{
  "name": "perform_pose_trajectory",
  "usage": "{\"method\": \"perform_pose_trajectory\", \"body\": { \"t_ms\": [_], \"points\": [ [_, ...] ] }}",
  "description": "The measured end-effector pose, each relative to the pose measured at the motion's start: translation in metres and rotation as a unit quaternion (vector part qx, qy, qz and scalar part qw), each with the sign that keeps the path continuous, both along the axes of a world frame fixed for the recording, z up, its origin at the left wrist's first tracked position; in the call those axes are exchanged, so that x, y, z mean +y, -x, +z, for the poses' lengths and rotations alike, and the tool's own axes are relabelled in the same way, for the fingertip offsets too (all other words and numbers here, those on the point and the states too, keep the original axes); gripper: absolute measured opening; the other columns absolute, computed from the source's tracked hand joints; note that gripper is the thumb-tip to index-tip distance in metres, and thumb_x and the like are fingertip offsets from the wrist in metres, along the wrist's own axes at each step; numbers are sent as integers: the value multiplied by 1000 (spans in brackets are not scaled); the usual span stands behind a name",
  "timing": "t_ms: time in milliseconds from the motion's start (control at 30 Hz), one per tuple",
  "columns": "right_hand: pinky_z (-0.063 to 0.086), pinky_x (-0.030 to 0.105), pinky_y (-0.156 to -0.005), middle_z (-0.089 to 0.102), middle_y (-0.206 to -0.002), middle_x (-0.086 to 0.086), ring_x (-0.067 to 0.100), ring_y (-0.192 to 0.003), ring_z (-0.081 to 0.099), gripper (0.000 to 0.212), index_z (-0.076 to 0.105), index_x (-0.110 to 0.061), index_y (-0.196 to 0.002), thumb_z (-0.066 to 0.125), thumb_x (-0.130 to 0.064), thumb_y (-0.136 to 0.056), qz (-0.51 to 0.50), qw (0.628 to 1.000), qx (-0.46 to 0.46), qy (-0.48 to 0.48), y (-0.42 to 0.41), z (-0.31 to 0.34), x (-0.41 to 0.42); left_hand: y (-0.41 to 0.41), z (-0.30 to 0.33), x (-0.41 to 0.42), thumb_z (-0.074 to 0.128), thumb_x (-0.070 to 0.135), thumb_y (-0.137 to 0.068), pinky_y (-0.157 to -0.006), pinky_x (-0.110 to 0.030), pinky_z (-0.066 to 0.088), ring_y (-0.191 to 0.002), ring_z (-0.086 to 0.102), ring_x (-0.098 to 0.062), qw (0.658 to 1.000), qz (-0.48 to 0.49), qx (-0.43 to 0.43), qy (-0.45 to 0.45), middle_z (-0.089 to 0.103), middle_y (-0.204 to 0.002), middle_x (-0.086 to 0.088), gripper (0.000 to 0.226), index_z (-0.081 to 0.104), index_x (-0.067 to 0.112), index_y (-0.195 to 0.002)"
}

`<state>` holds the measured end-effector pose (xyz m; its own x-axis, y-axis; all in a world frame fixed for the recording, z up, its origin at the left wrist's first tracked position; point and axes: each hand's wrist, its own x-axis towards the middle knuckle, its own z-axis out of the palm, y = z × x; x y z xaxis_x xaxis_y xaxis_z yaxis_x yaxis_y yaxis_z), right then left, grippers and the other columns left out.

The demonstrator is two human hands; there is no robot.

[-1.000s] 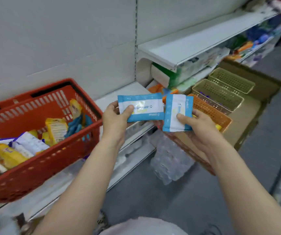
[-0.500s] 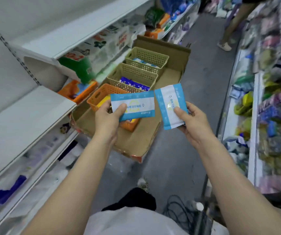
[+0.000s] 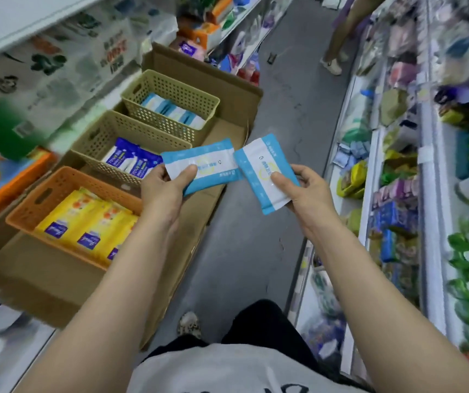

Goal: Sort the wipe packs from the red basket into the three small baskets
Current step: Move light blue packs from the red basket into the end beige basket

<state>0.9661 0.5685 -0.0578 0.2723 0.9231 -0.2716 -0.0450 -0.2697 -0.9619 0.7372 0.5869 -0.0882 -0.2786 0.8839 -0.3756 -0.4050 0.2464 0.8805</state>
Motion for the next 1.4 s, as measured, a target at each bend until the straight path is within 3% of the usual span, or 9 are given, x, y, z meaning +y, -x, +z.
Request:
{"method": "perform_pose_trajectory", "body": {
  "t_ms": [233,367,500,667,800,900,1000,1233,1400],
  "points": [
    [59,40,-78,76,-94,2,20,-85,72,23,67,-15,-101,80,-15,-81,70,997,2,17,-35,-14,130,-32,-15,81,75,9,-84,-89,-44,58,-94,73,-21,996,78,7,30,74,-105,-6,21,66,15,-102],
    [60,41,-83,75,-98,7,20,-84,71,26,67,-11,-102,80,-14,-80,146,989,8,7,-50,-12,219,-55,-17,130,75,10,-84,-83,-37,60,-95,73,-20,990,141,12,15,76,-103,-1,25,66,17,-106],
    [58,35,-71,74,-95,7,17,-79,69,21,68,-15,-94,83,-15,-78,222,975,-11,4,-47,-14,287,-76,-17,166,75,9,-83,-84,-35,58,-95,73,-17,980,190,47,20,76,-100,4,25,65,21,-103],
    [56,26,-67,74,-97,6,11,-75,70,32,67,-10,-104,84,-19,-78,284,958,-38,19,-19,-32,353,-53,-25,189,75,6,-83,-71,-25,58,-92,72,-19,949,304,70,48,74,-102,-2,25,64,19,-102],
    [58,23,-66,73,-98,3,9,-74,70,22,67,-18,-97,82,-18,-80,329,942,-62,24,14,-49,406,-22,-42,214,74,6,-84,-89,-38,57,-96,72,-22,924,367,62,88,73,-97,1,20,65,21,-94],
    [56,22,-62,73,-94,4,8,-72,70,19,67,-19,-94,80,-14,-81,366,927,-79,9,43,-61,441,-2,-52,239,76,11,-84,-86,-34,59,-90,72,-14,917,375,67,114,74,-94,6,19,65,24,-91],
    [58,25,-66,72,-97,6,11,-77,70,22,66,-21,-95,81,-15,-80,400,907,-133,11,70,-81,474,14,-59,258,77,13,-83,-83,-28,58,-93,72,-13,907,398,52,125,74,-99,5,19,66,21,-96],
    [61,42,-80,71,-104,5,18,-88,71,30,65,-22,-98,85,-29,-76,474,842,-250,58,126,-139,529,35,-70,272,77,15,-84,-90,-35,57,-98,71,-17,880,446,18,163,74,-103,2,20,67,21,-100],
    [55,27,-81,62,-123,3,16,-103,62,53,60,-15,-126,79,-36,-82,594,739,-313,49,171,-173,544,38,-74,269,76,11,-84,-92,-41,57,-97,72,-19,842,506,22,184,75,-105,-1,23,68,15,-105]
  ]
}}
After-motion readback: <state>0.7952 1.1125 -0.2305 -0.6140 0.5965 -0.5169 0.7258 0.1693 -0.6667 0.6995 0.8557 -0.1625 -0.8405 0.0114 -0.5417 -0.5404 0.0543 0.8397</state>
